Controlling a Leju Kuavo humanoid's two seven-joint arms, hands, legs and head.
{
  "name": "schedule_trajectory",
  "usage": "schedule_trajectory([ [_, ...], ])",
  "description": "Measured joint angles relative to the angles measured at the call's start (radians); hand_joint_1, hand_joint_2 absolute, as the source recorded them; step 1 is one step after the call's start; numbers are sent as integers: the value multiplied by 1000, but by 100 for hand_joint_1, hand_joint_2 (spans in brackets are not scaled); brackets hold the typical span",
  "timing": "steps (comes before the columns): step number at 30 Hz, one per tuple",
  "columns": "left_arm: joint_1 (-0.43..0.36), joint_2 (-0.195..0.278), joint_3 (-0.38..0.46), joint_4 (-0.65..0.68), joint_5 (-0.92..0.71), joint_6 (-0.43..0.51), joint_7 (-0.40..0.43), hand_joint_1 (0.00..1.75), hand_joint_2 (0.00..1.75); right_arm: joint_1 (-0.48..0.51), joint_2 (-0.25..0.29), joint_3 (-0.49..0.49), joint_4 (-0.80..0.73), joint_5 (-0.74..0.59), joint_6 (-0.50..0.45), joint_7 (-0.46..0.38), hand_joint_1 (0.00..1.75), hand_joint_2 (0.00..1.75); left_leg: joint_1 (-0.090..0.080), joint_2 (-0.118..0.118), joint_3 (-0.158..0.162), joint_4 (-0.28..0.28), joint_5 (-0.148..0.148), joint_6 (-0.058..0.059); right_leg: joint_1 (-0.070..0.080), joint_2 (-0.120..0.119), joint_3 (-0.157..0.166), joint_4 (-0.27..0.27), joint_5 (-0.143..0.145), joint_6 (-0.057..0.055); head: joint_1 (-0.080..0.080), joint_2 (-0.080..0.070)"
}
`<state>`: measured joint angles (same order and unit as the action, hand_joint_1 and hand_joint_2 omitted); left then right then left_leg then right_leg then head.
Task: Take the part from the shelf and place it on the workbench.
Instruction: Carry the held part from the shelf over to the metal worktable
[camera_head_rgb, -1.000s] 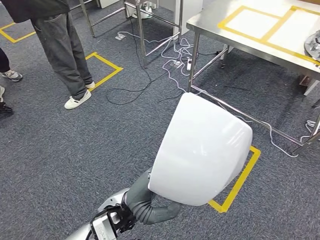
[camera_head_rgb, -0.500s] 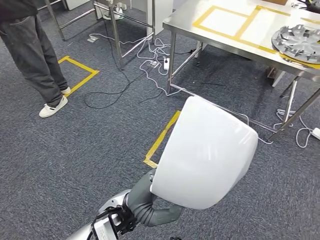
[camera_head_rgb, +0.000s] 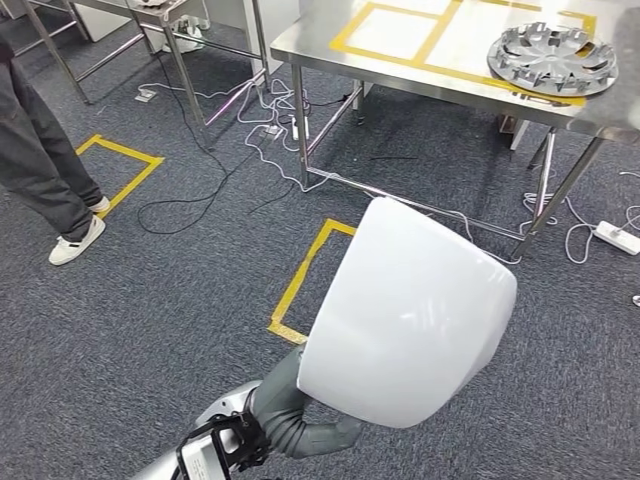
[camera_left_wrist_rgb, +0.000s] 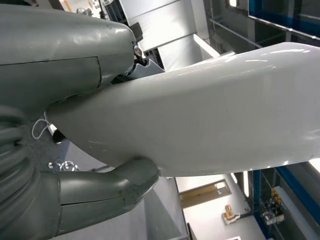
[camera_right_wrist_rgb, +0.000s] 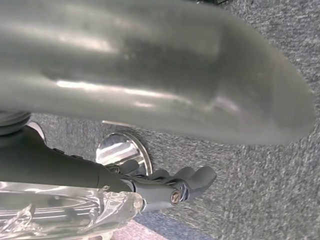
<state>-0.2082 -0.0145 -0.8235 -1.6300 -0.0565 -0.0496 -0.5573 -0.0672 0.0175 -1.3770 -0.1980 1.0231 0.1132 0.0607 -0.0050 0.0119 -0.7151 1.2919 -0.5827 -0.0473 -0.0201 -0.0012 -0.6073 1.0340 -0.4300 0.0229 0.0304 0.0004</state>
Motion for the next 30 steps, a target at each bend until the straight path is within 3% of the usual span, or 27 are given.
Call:
schedule_trajectory([
  [1, 0, 2, -1, 0, 0, 0, 0, 175, 175, 0, 0, 1, 0, 0, 0, 0, 0, 0, 1, 0, -4, -6, 21, 1, 0, 5, 2, 0, -1, 1, 0, 0],
  [2, 0, 3, -1, 0, 0, 0, 0, 175, 175, 0, 0, 1, 0, 0, 0, 0, 0, 0, 1, -1, 13, -52, 59, 3, -1, 11, 4, 0, -2, 2, 0, 0],
  [3, 0, 3, -2, 0, 0, 0, 0, 175, 175, 0, 0, 1, 0, 0, 0, 0, 0, 0, 2, -1, 43, -118, 100, 5, -1, 16, 6, 0, -3, 4, -1, 0],
  [5, -1, 3, -3, -1, 0, -1, 0, 175, 175, 0, 0, 2, 0, 1, 1, -1, 0, 0, 2, -4, 100, -241, 145, 11, 2, 25, 8, 3, -7, 14, -2, 0],
  [7, -3, 4, -4, -2, 0, -3, 0, 175, 175, 2, 0, 2, 0, 2, 4, -2, 0, 0, 0, -5, 117, -283, 144, 22, 4, 28, 8, 0, -10, 27, -3, 0],
  [10, -4, 3, -4, -3, 0, -9, 0, 175, 175, 3, 0, 3, 0, 4, 8, -4, 0, 0, 3, -5, 122, -287, 143, 42, 1, 23, 4, 12, -21, 43, 1, 0],
  [12, -6, 2, -4, -4, -1, -13, 0, 175, 175, 2, 0, 4, 0, 5, 11, -8, 0, 0, 4, -4, 131, -288, 139, 52, 1, 16, -42, 106, -67, 49, 7, 0],
  [14, -7, 3, -5, -4, -2, -16, 0, 175, 175, 4, 0, 5, 0, 6, 14, -10, 0, 0, 2, -3, 137, -288, 133, 58, 2, 13, -116, 243, -118, 51, 10, 0],
  [15, -7, 3, -5, -4, -3, -17, 0, 175, 175, 5, 1, 5, 0, 6, 15, -11, 0, 0, 2, -4, 141, -288, 129, 59, 2, 13, -141, 281, -122, 52, 11, 0],
  [16, -7, 3, -5, -5, -3, -18, 0, 175, 175, 6, 1, 5, 0, 6, 16, -11, 0, 0, 2, -4, 147, -288, 124, 58, 2, 12, -146, 279, -104, 51, 11, 0],
  [17, -7, 4, -5, -5, -3, -18, 0, 175, 175, 6, 1, 6, 0, 7, 16, -12, 0, 0, 2, -4, 155, -288, 118, 57, 1, 11, -131, 237, -69, 51, 11, 0],
  [18, -7, 4, -5, -5, -3, -18, 0, 175, 175, 6, 1, 6, 0, 7, 16, -12, 0, 0, 2, -5, 165, -288, 110, 54, 1, 9, -100, 166, -26, 50, 12, 0],
  [20, -8, 4, -6, -5, -3, -18, 0, 175, 175, 5, 1, 8, 0, 8, 16, -13, 0, 0, -1, -4, 180, -288, 96, 43, 3, 3, -39, 45, 20, 45, 11, 0],
  [21, -8, 5, -6, -5, -3, -18, 0, 175, 175, 4, 2, 9, 0, 8, 16, -13, 0, 0, -3, -4, 184, -288, 90, 38, 5, 1, -23, 16, 22, 40, 11, 0],
  [25, -11, 6, -7, -9, -4, -19, 0, 175, 175, 6, 2, 10, 0, 12, 19, -15, 0, 0, -1, -5, 195, -290, 73, 16, 6, 7, -7, 5, 3, 12, 6, 0],
  [27, -15, 6, -8, -13, -6, -19, 0, 175, 175, 5, 2, 10, 0, 14, 20, -17, 0, 0, 0, -5, 158, -215, 40, 5, 2, 9, 11, 0, -8, 1, 1, 0],
  [29, -15, 9, -10, -14, -8, -19, 0, 175, 175, 3, 2, 11, 0, 15, 21, -18, 0, 0, 0, -5, 65, -75, -1, 1, 2, 10, 24, 0, -21, -5, -2, 0],
  [30, -14, 11, -10, -14, -10, -19, 0, 175, 175, 4, 2, 11, 0, 15, 21, -18, 0, 0, 0, -5, 20, -20, -7, 0, 2, 11, 31, 0, -29, -5, -2, 0],
])
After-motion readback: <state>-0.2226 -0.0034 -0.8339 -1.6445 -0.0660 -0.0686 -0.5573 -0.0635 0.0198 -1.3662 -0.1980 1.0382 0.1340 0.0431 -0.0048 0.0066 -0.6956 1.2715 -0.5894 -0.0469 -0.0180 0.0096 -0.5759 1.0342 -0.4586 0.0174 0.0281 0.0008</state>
